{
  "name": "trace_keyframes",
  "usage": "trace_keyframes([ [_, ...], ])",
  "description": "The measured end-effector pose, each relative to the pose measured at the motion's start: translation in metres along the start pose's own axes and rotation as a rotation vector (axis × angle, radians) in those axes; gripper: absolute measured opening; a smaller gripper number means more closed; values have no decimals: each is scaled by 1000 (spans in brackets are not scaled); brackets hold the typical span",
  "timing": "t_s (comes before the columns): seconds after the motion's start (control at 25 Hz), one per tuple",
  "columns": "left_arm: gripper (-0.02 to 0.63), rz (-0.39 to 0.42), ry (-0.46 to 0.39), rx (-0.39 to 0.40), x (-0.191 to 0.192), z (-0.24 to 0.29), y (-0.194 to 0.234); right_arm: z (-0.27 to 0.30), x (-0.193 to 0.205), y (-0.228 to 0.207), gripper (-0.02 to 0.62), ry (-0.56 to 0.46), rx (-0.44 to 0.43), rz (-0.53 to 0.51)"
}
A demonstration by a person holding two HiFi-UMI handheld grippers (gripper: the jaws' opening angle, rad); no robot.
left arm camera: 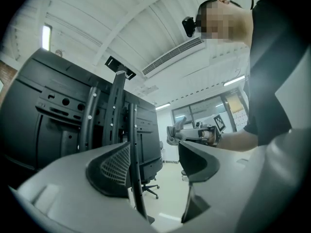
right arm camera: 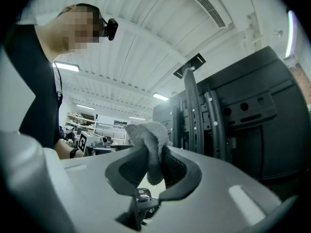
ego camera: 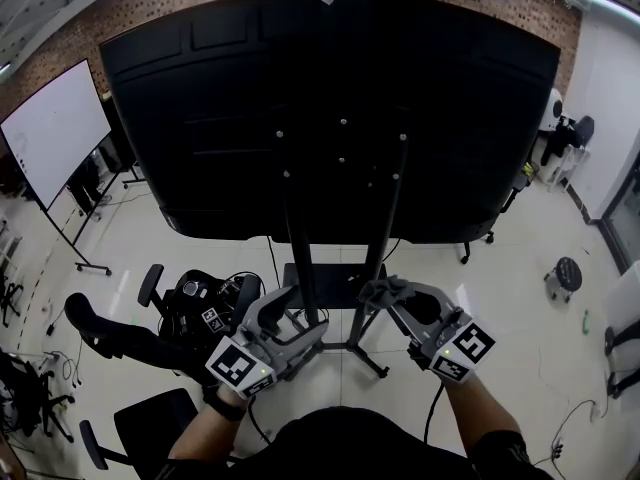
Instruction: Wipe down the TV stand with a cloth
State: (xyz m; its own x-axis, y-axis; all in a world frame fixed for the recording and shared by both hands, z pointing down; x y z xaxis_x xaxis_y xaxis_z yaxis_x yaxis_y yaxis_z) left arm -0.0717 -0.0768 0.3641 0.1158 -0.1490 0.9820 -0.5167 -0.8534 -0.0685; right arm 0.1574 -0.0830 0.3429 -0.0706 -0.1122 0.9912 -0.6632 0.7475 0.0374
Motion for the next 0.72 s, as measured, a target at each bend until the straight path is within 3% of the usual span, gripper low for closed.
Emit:
trace_keyframes([
  [0.48, 337, 200, -63, 62, -94, 46, 40, 54, -116, -47, 57, -77, -80, -293],
  [0.72, 337, 285, -103, 104, -142, 67, 50, 86, -176, -65, 57, -96, -77, -347],
])
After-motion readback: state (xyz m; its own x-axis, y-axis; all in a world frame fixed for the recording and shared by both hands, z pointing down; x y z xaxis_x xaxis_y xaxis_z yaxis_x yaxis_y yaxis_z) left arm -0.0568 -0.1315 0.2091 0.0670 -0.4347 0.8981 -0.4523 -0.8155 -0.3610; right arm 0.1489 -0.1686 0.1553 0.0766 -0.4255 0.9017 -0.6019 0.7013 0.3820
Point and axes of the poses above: the fingertips, and each gripper's own axes: z forward along the fingers, y to its left, x out of its underside, the point moved 7 cm from there along -z, backward along the fingers, and after that the axes turned 3 degrees about x, right-handed, at the moved point
